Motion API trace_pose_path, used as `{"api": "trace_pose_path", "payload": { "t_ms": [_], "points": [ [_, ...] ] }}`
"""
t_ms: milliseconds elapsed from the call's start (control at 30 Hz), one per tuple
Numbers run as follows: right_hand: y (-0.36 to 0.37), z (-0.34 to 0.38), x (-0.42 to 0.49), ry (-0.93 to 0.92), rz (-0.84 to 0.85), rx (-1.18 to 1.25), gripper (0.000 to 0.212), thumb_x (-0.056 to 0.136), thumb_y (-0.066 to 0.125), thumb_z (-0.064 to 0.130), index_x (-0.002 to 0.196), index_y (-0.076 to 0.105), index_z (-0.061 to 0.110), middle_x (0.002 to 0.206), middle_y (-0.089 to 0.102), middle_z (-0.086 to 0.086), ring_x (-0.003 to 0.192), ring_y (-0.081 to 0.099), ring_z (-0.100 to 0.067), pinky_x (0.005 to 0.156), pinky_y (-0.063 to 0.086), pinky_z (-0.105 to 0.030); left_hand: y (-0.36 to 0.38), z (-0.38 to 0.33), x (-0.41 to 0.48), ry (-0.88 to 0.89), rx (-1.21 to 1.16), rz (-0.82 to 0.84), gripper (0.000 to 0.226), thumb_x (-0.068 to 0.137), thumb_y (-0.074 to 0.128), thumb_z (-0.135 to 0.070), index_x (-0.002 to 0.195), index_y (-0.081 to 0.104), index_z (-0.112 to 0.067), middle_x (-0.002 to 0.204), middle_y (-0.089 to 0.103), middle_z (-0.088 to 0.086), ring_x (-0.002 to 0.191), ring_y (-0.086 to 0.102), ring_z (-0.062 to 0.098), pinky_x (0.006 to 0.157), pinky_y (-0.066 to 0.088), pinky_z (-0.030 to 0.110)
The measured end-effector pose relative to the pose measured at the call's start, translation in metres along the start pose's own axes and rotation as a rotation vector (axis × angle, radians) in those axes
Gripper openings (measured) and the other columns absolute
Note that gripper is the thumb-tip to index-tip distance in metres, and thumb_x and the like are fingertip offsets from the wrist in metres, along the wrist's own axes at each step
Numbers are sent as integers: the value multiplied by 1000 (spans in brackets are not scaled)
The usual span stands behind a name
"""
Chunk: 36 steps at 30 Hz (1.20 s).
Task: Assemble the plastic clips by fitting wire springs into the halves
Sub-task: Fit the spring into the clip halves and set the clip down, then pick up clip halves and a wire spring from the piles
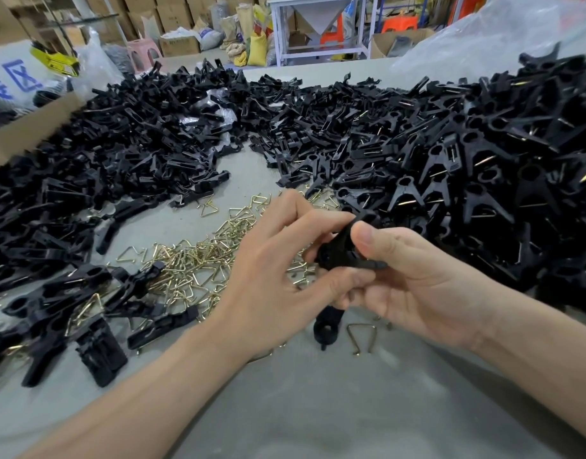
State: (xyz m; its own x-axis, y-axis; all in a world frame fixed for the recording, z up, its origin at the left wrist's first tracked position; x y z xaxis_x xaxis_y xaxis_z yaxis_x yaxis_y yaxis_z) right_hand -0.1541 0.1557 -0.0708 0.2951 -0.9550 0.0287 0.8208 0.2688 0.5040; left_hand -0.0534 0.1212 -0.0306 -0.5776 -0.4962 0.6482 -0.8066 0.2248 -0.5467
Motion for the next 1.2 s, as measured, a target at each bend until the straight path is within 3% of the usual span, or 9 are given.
{"api": "trace_pose_path", "payload": {
  "t_ms": [233,433,633,767,900,967,1033,1100,1200],
  "points": [
    [-2,-6,1,43,7,43,42,71,77,42,93,72,7,88,59,-13,86,54,-23,76,51,-29,1,0,0,16,24,21,31,80,67,-38,107,58,-28,82,47,-1,74,45,6,71,36,14],
    [-7,-6,2,83,-21,125,94,53,82,58,120,59,-3,116,59,-19,111,58,-33,94,52,-40,0,5,2,-55,-10,-7,35,85,64,-28,119,63,-16,91,56,1,86,53,12,77,43,21],
    [-5,16,-2,-166,-195,-332,15,72,73,32,85,74,24,81,68,-1,82,66,-16,78,54,-28,2,7,4,-4,86,35,43,89,60,-21,132,56,-14,108,57,-6,101,56,13,88,45,22],
    [3,61,-18,-352,-435,-704,29,71,80,35,95,70,22,89,73,-1,83,69,-11,75,55,-20,-4,5,6,38,196,87,51,91,51,-34,140,46,-19,120,48,-10,110,49,4,94,40,18],
    [-13,149,-57,-574,-930,-1103,48,69,76,49,111,61,30,102,70,15,101,62,-1,88,48,-16,-33,30,16,-234,584,170,58,91,40,-61,142,43,-32,129,46,-12,121,42,16,100,38,43],
    [-34,177,-71,-353,-1294,-1380,85,73,78,41,144,34,24,146,43,-4,139,31,-22,114,27,-42,-50,63,9,-556,729,379,68,85,38,-64,147,32,-35,143,40,-3,131,39,23,107,34,44],
    [-38,176,-69,-212,-1441,-1553,104,77,76,36,152,5,24,159,0,-17,145,-6,-37,115,4,-53,-67,88,-5,-784,841,585,66,89,45,-61,147,31,-32,147,38,5,132,41,25,108,35,36],
    [-18,154,-46,-364,-1291,-1687,94,82,70,36,152,9,26,159,-10,-14,144,-17,-35,113,-5,-51,-77,97,-11,-829,893,673,53,92,51,-54,137,44,-28,138,50,3,126,48,21,100,38,25],
    [24,86,9,-443,-737,-1782,79,85,62,44,150,19,28,160,-10,-8,143,-25,-25,110,-17,-42,-83,99,-10,-784,897,655,23,91,61,-40,111,55,-29,119,60,-1,112,54,17,87,40,23]
  ]
}}
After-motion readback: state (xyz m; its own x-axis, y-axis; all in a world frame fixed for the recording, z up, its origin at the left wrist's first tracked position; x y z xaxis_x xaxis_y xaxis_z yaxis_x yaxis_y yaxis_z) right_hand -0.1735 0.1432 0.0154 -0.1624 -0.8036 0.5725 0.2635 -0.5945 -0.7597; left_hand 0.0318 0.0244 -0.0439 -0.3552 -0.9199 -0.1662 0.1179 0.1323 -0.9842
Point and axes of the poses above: each hand's wrist, its own x-axis towards the middle knuckle, its own y-axis out of the palm, z = x × y, the point moved 6 cm from there along x, towards the middle knuckle
